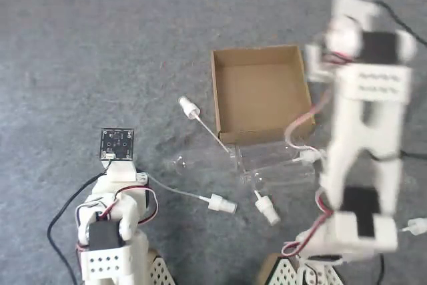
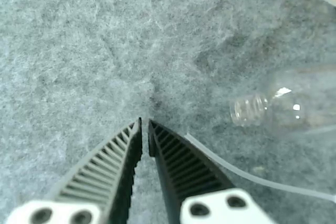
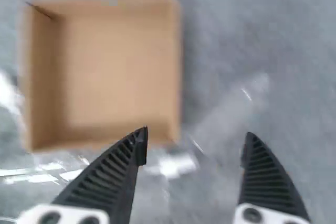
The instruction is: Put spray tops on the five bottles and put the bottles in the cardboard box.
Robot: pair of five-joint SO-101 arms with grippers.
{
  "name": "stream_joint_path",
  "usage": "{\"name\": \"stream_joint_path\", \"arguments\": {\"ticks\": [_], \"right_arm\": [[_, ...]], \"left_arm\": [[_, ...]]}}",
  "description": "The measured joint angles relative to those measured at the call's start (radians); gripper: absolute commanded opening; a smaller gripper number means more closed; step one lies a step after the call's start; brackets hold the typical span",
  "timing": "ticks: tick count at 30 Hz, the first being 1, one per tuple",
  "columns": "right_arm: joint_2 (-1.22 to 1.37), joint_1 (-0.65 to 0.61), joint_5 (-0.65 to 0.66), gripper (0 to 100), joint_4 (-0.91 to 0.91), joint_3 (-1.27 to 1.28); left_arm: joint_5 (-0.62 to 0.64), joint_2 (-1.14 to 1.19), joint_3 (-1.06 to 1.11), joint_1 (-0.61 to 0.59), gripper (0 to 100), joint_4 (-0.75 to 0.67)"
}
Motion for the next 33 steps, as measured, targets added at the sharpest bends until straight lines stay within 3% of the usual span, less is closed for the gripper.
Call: {"name": "stream_joint_path", "arguments": {"ticks": [8,13,16,25,33], "right_arm": [[-0.261,0.413,0.017,26.3,-0.011,0.485],[-0.336,0.660,0.034,26.3,-0.178,0.741],[-0.354,0.776,0.112,26.3,-0.287,0.895],[-0.354,0.999,0.184,26.2,-0.545,1.169],[-0.353,1.036,0.184,26.1,-0.735,1.286]], "left_arm": [[0.000,0.000,0.000,0.000,1,0.000],[0.000,0.000,0.000,0.000,1,0.000],[0.000,0.000,0.000,0.000,1,0.000],[0.000,0.000,0.000,0.000,1,0.000],[0.000,0.000,0.000,0.000,1,0.000]]}}
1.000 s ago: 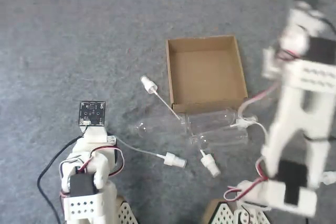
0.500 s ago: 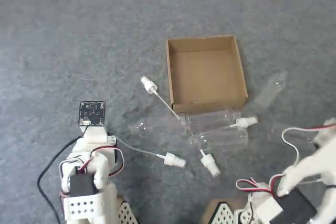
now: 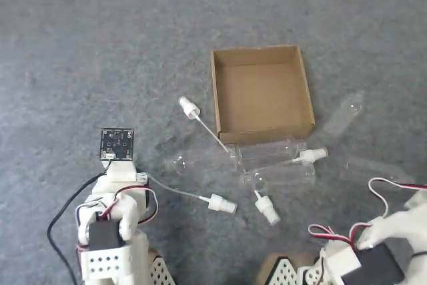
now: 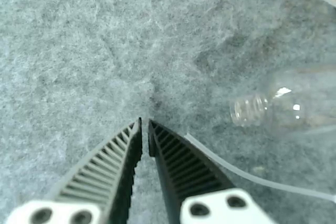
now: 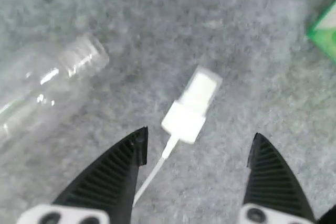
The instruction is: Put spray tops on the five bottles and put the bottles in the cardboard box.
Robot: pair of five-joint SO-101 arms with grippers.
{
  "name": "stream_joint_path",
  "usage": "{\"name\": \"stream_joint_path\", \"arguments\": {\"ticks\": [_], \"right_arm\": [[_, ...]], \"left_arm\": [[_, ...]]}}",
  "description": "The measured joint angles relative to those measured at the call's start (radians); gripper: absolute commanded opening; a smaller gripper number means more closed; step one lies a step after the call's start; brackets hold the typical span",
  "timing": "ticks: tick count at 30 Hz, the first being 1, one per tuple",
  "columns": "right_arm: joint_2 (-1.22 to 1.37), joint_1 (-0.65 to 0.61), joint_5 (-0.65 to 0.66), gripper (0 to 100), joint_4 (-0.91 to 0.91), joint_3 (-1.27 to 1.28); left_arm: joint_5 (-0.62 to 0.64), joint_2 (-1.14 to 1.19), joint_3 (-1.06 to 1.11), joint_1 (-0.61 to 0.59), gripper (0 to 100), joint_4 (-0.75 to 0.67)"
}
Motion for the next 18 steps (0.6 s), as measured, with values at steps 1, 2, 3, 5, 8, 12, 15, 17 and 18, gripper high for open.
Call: {"name": "stream_joint_path", "arguments": {"ticks": [1,2,3,5,8,12,15,17,18], "right_arm": [[0.012,0.000,0.000,26.1,-0.017,0.000],[0.032,0.000,0.000,26.0,-0.037,0.000],[0.061,0.000,0.000,26.0,-0.057,0.000],[0.132,0.000,-0.014,26.0,-0.092,-0.002],[0.245,0.000,-0.052,26.0,-0.123,-0.021],[0.353,0.000,-0.068,22.7,-0.124,-0.094],[0.396,0.000,-0.072,14.6,-0.123,-0.132],[0.416,0.003,-0.072,10.5,-0.123,-0.158],[0.422,0.005,-0.072,9.4,-0.123,-0.169]], "left_arm": [[0.000,0.000,0.000,0.000,1,0.000],[0.000,0.000,0.000,0.000,1,0.000],[0.000,0.000,0.000,0.000,1,0.000],[0.000,0.000,0.000,0.000,1,0.000],[0.000,0.000,0.000,0.000,1,0.000],[0.000,0.000,0.000,0.000,1,0.000],[0.000,0.000,0.000,0.000,1,0.000],[0.000,0.000,0.000,0.000,1,0.000],[0.000,0.000,0.000,0.000,1,0.000]]}}
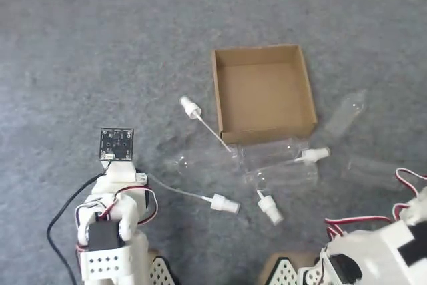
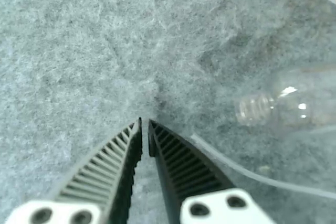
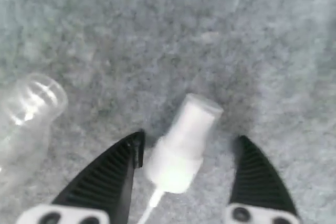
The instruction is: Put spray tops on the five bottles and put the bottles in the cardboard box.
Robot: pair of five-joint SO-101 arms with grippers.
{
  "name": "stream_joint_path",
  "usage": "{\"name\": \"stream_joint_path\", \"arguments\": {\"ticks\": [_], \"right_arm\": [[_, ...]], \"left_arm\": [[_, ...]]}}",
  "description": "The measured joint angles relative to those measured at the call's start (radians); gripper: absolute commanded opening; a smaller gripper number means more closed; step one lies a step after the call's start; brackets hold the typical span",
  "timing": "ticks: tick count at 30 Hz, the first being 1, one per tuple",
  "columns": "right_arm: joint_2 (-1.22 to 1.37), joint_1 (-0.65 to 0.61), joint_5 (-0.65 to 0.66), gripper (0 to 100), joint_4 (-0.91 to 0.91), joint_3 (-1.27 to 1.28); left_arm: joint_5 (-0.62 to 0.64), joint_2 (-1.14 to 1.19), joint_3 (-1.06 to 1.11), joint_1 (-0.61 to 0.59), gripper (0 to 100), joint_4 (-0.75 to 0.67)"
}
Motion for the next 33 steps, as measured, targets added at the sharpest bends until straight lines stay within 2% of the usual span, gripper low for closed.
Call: {"name": "stream_joint_path", "arguments": {"ticks": [11,16,22,28,33], "right_arm": [[-0.018,0.011,0.000,8.9,0.000,-0.029],[-0.083,-0.034,0.002,8.7,0.068,-0.029],[-0.212,-0.118,0.002,8.6,0.155,-0.029],[-0.385,-0.212,0.002,3.1,0.199,-0.029],[-0.618,-0.423,0.002,2.8,0.261,-0.029]], "left_arm": [[0.000,0.000,0.000,0.000,1,0.000],[0.000,0.000,0.000,0.000,1,0.000],[0.000,0.000,0.000,0.000,1,0.000],[0.000,0.000,0.000,0.000,1,0.000],[0.000,0.000,0.000,0.000,1,0.000]]}}
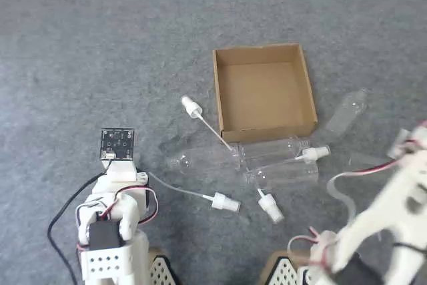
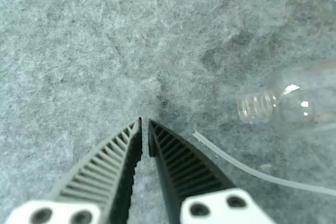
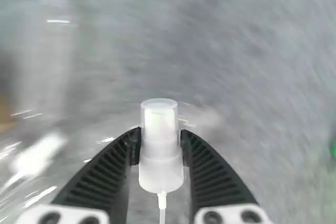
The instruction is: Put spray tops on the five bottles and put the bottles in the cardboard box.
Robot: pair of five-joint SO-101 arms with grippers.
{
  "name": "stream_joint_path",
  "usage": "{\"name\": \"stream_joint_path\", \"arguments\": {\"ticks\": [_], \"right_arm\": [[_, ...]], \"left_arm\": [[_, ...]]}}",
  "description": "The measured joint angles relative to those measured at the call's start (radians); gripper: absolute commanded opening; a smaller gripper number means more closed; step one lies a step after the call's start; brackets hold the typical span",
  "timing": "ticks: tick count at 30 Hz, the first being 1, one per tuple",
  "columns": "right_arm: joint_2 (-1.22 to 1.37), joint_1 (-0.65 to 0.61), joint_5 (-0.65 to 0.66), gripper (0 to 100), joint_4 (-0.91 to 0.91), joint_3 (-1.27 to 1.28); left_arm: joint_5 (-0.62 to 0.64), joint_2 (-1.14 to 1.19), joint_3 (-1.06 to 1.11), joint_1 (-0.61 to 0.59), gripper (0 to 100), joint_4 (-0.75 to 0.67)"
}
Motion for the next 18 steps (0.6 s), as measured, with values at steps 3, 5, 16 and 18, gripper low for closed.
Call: {"name": "stream_joint_path", "arguments": {"ticks": [3,5,16,18], "right_arm": [[-0.132,-0.193,-0.009,2.7,0.083,-0.058],[-0.195,-0.331,-0.051,2.7,0.138,-0.123],[-0.021,-1.033,-0.219,2.8,0.238,-0.448],[0.089,-1.137,-0.227,2.8,0.238,-0.499]], "left_arm": [[0.000,0.000,0.000,0.000,1,0.000],[0.000,0.000,0.000,0.000,1,0.000],[0.000,0.000,0.000,0.000,1,0.000],[0.000,0.000,0.000,0.000,1,0.000]]}}
